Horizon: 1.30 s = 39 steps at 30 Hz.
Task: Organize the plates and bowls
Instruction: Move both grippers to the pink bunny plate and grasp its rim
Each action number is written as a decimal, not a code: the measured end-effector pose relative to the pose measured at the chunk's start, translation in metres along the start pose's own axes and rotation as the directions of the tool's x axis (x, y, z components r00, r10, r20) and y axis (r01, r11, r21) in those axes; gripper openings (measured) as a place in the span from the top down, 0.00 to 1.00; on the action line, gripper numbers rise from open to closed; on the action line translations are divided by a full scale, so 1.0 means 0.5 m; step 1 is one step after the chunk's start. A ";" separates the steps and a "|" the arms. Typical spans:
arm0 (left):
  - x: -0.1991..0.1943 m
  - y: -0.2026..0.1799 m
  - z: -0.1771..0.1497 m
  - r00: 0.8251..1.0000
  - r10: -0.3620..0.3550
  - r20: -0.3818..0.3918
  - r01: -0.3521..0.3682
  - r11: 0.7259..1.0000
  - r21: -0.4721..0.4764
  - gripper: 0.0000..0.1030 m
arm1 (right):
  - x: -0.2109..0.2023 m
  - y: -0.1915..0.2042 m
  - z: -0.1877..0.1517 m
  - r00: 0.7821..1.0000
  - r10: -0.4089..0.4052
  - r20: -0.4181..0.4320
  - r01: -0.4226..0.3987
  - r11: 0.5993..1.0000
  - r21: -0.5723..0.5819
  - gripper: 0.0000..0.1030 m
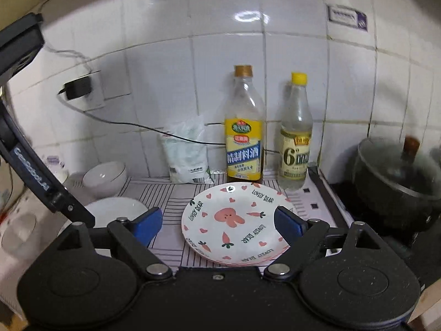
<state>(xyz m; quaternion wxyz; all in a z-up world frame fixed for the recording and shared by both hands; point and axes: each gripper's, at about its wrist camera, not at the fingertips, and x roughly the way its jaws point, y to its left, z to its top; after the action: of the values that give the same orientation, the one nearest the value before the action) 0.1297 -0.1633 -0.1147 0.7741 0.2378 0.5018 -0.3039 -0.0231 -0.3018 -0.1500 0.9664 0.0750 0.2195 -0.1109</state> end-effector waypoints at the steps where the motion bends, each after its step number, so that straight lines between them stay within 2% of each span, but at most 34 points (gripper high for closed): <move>1: 0.007 0.000 0.009 1.000 -0.002 0.007 0.002 1.000 0.015 0.23 | 0.009 -0.003 -0.005 1.000 -0.009 0.002 0.009 1.000 0.020 0.12; 5: 0.044 0.000 0.045 0.999 -0.017 0.046 0.014 0.998 0.067 0.23 | 0.053 -0.018 -0.032 0.996 -0.091 0.005 0.090 0.991 0.095 0.12; 10: 0.115 0.002 0.097 0.993 -0.041 0.108 0.031 0.996 0.090 0.23 | 0.099 -0.044 -0.049 0.993 -0.113 -0.037 0.118 0.978 0.173 0.13; 15: 0.196 0.020 0.156 0.992 -0.034 0.120 0.031 0.999 0.029 0.23 | 0.162 -0.105 -0.073 0.987 -0.113 -0.111 0.138 0.959 0.249 0.14; 17: 0.231 0.023 0.172 0.994 -0.054 0.096 0.053 0.999 0.005 0.23 | 0.186 -0.135 -0.086 0.983 -0.100 -0.154 0.143 0.942 0.304 0.20; 18: 0.246 0.020 0.176 0.995 -0.058 0.086 0.058 0.998 0.004 0.23 | 0.194 -0.149 -0.092 0.983 -0.085 -0.162 0.136 0.932 0.337 0.26; 20: 0.276 0.009 0.184 0.996 -0.035 0.084 0.034 0.999 0.022 0.23 | 0.203 -0.168 -0.103 0.985 -0.074 -0.155 0.129 0.916 0.380 0.33; 22: 0.300 0.000 0.189 0.996 -0.010 0.083 0.009 1.000 0.023 0.26 | 0.213 -0.178 -0.109 0.984 -0.066 -0.168 0.128 0.910 0.394 0.56; 24: 0.316 0.000 0.194 0.997 -0.013 0.082 0.013 1.000 0.006 0.27 | 0.223 -0.186 -0.115 0.981 -0.073 -0.181 0.143 0.900 0.412 0.65; 26: 0.326 -0.001 0.196 0.996 -0.023 0.082 0.023 1.000 -0.003 0.33 | 0.231 -0.198 -0.120 0.981 -0.054 -0.185 0.130 0.895 0.427 0.66; 28: 0.340 -0.004 0.198 0.999 -0.011 0.045 0.012 1.000 -0.006 0.52 | 0.238 -0.206 -0.123 0.981 -0.035 -0.191 0.117 0.893 0.435 0.71; 29: 0.343 -0.002 0.199 0.999 -0.029 0.027 0.029 0.999 -0.020 0.53 | 0.241 -0.207 -0.122 0.982 -0.023 -0.187 0.104 0.893 0.439 0.73; 31: 0.344 0.003 0.198 0.997 -0.071 0.008 0.072 0.996 -0.057 0.65 | 0.246 -0.212 -0.122 0.982 -0.012 -0.188 0.096 0.891 0.444 0.73; 34: 0.347 0.002 0.193 0.994 -0.105 0.017 0.106 0.991 -0.087 0.74 | 0.254 -0.218 -0.120 0.981 0.020 -0.194 0.076 0.875 0.478 0.73; 36: 0.348 -0.001 0.190 0.995 -0.097 0.034 0.100 0.990 -0.097 0.73 | 0.258 -0.219 -0.121 0.980 0.037 -0.194 0.063 0.872 0.485 0.73; 39: 0.348 -0.004 0.186 0.995 -0.091 0.050 0.096 0.989 -0.112 0.73 | 0.269 -0.211 -0.118 0.983 0.041 -0.182 0.048 0.888 0.457 0.73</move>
<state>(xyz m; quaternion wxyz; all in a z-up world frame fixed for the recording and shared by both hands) 0.2414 -0.2677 -0.2397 0.7824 0.1623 0.5115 -0.3159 0.0451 -0.4163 -0.2723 0.8962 0.3110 0.2765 -0.1539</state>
